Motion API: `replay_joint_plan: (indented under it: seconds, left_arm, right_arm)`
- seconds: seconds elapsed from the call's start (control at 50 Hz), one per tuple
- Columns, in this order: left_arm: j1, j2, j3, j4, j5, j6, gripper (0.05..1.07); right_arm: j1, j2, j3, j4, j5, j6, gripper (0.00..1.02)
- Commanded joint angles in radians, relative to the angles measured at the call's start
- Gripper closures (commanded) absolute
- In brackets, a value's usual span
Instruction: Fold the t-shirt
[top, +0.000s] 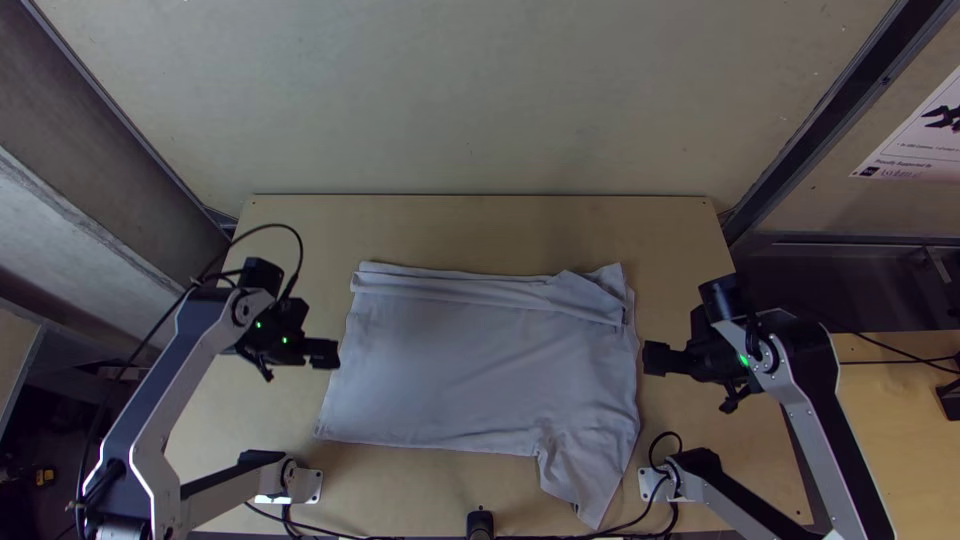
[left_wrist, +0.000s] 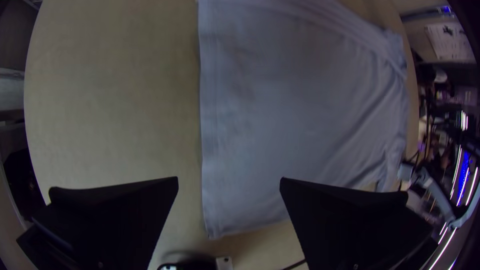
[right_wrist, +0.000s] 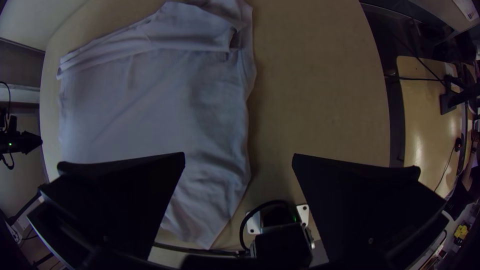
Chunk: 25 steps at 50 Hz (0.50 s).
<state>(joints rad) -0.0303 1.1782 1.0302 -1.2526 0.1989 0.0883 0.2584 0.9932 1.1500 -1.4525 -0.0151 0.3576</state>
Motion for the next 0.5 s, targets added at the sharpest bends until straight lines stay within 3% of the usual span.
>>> replay_joint_plan:
  seconds: [0.0, 0.48]
  left_arm:
    - [-0.020, -0.066, -0.075, -0.042, -0.023, 0.047, 0.10]
    - [-0.143, -0.104, -0.252, -0.113, -0.115, 0.034, 0.11]
  right_arm:
    - [0.053, -0.025, -0.027, -0.031, 0.000, 0.069, 0.04]
    - [0.068, -0.044, -0.121, -0.029, -0.029, 0.106, 0.04]
